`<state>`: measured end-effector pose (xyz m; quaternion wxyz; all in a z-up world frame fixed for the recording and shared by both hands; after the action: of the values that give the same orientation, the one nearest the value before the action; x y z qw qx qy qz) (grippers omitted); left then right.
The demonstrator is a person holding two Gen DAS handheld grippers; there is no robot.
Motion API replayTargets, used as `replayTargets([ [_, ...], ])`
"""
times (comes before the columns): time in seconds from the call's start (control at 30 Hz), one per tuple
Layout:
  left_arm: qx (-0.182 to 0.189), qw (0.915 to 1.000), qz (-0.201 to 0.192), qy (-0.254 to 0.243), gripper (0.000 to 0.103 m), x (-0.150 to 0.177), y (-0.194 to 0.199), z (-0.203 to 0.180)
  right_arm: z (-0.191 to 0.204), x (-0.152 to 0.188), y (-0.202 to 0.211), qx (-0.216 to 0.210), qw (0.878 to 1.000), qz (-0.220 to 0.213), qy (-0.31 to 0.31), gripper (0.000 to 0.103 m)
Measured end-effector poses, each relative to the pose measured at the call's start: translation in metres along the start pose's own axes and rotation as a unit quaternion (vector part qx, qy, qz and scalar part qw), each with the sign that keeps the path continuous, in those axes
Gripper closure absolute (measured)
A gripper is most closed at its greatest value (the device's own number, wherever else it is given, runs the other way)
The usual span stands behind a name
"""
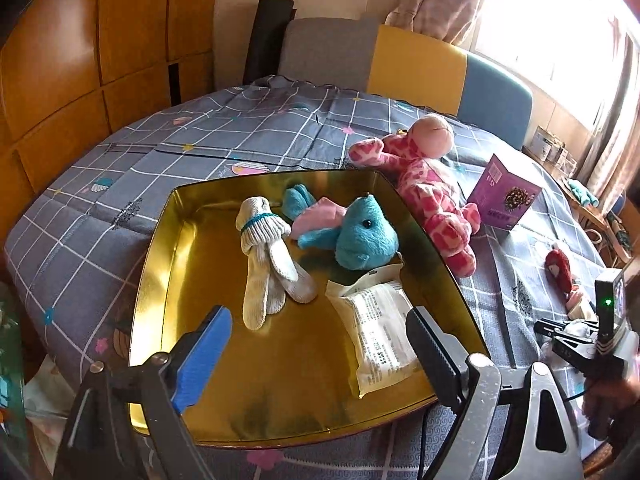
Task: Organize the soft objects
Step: 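Carry the plastic bag to the gold tray and release it with the right gripper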
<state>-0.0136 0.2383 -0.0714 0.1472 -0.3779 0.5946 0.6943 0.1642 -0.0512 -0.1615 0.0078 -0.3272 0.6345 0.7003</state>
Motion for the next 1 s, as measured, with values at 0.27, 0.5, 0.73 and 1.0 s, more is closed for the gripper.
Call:
replayTargets([
  [0.27, -0.001, 0.9999, 0.001, 0.012, 0.013, 0.007, 0.001, 0.015, 0.007, -0.010, 0.018, -0.031, 0.998, -0.002, -0.052, 0.101],
  [0.5, -0.010, 0.9994, -0.004, 0.033, 0.013, 0.010, 0.004, 0.032, 0.070, -0.038, 0.073, -0.163, 0.983, -0.047, -0.067, 0.101],
  [0.73, -0.023, 0.9991, -0.016, 0.031, 0.013, 0.009, 0.013, 0.040, 0.168, -0.043, 0.088, -0.229, 0.972, -0.052, -0.002, 0.101],
  [1.0, -0.031, 0.9987, -0.019, 0.035, 0.013, 0.014, 0.020, 0.050, 0.256, -0.039, 0.079, -0.270, 0.962, -0.028, 0.041, 0.101],
])
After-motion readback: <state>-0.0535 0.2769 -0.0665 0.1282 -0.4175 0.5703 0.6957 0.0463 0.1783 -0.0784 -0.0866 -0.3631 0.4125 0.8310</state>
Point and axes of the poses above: each gripper's, at about its wrist camera, not at the fingertips, and y roughly against the way its jaws point, z to its left, x to its underside, the point moved 7 cm from there along -y, roughly the way its jaws point, and after that the axes turned 11 degrees about -y, right-handed, at the moved point
